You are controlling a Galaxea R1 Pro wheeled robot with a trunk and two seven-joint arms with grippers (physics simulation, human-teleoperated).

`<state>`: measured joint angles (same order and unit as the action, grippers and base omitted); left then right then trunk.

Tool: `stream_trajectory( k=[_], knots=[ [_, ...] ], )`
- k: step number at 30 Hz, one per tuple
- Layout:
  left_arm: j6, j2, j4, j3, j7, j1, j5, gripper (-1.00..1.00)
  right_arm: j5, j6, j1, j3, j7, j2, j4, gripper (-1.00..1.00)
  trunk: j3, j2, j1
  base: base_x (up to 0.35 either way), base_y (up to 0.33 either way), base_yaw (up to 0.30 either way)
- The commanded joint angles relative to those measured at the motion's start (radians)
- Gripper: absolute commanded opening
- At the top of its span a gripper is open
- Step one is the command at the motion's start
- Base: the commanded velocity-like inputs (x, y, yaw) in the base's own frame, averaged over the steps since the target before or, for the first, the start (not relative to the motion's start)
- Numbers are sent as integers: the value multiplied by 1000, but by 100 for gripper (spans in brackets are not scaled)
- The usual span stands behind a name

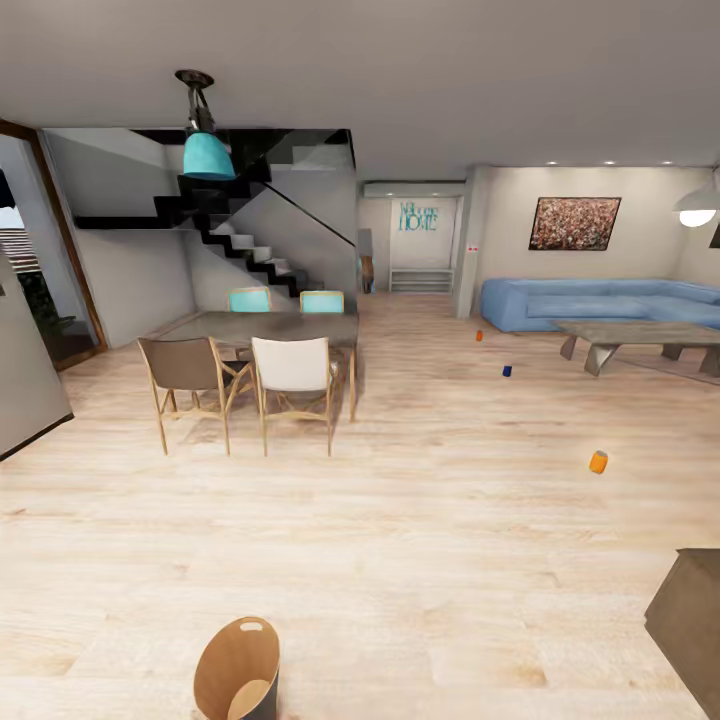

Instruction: Put the three can of soda from the living room inside the tash can in the kitchen.

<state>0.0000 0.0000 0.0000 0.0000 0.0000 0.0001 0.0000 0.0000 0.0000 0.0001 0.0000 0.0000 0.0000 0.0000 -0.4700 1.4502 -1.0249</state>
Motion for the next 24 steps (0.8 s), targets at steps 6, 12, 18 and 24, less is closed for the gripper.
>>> stream_trajectory(
  k=[6, 12, 18, 24],
  knots=[
    [8, -20, -4, 4, -10, -6, 2, 100, -2, 13, 0, -4, 14, 11, 6, 100, 0, 0, 0, 0, 0, 0],
    [8, -20, -4, 4, -10, -6, 2, 100, -2, 13, 0, -4, 14, 11, 6, 100, 0, 0, 0, 0, 0, 0],
    [8, -20, -4, 4, -10, -6, 2, 100, -2, 13, 0, -4, 14, 11, 6, 100, 0, 0, 0, 0, 0, 0],
    [8, -20, -4, 4, -10, -6, 2, 100, -1, 14, 0, -4, 14, 10, 5, 100, 0, 0, 0, 0, 0, 0]
  ],
)
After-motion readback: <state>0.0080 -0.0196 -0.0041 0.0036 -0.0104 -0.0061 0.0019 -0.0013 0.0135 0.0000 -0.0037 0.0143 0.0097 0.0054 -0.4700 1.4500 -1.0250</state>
